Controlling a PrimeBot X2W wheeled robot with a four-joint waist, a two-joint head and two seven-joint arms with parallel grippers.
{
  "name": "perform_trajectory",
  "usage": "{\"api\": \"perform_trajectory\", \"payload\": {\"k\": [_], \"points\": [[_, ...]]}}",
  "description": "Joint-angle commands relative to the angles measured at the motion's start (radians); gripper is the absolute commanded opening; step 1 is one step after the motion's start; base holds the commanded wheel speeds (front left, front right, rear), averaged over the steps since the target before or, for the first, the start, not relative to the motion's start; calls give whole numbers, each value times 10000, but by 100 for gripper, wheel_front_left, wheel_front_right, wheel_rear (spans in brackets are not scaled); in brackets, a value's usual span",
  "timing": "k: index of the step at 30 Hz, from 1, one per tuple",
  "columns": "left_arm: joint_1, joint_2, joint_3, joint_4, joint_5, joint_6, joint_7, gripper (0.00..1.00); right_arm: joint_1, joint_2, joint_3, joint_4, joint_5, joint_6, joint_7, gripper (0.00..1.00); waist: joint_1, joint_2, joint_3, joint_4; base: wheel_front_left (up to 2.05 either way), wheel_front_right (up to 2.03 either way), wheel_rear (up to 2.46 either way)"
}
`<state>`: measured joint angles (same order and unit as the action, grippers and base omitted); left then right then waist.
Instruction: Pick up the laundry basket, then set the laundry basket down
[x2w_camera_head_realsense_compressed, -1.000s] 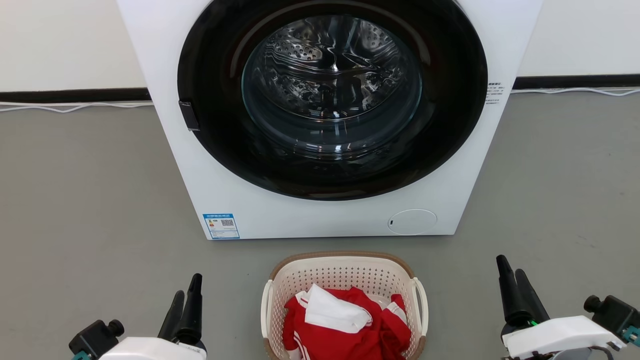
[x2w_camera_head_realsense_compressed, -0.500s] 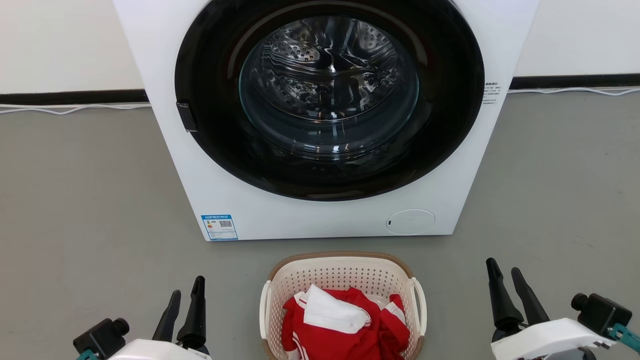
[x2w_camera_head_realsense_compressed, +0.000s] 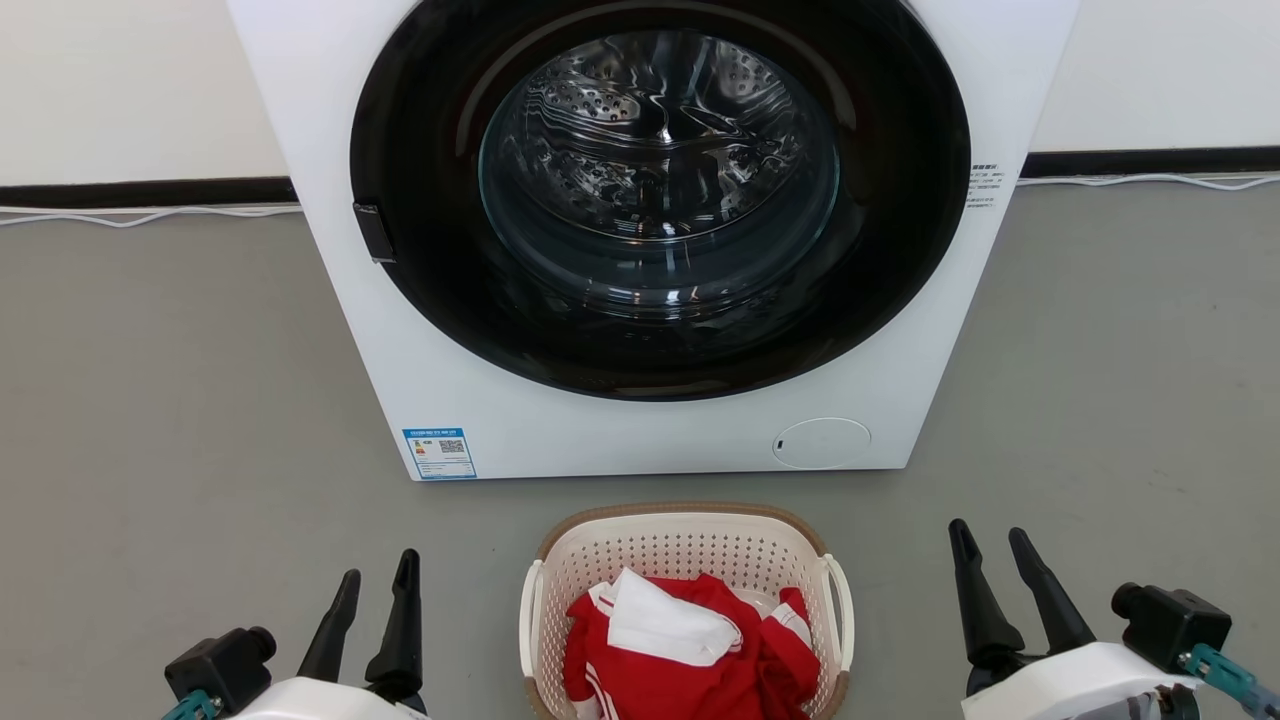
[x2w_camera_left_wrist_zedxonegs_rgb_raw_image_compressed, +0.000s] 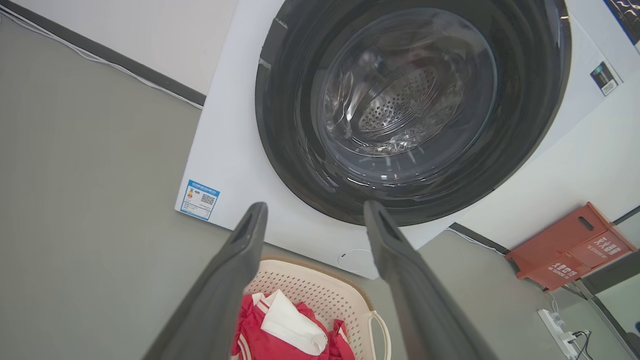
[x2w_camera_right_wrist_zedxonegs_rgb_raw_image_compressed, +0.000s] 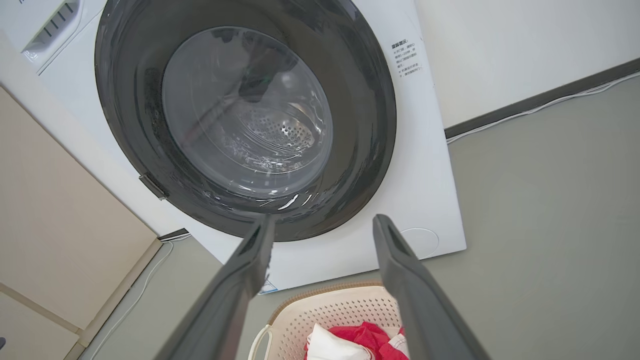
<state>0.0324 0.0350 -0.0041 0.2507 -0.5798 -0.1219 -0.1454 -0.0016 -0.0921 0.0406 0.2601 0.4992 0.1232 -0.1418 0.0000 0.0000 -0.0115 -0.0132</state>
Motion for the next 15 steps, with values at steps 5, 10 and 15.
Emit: {"api": "perform_trajectory", "payload": {"k": [5,10,15], "points": [[-214,106,149,-374,881,-51,-272,100,-374,-145,258,-178,-906,56,-316,100,0,0,-5,8,0,0,0],[-198,113,113,-418,1462,-40,-419,100,-385,-129,295,-51,-1496,59,-462,100,0,0,-8,8,0,0,0],[-195,119,81,-450,1917,-18,-537,100,-399,-93,306,35,-1962,62,-578,100,0,0,-10,-4,0,0,0]]}}
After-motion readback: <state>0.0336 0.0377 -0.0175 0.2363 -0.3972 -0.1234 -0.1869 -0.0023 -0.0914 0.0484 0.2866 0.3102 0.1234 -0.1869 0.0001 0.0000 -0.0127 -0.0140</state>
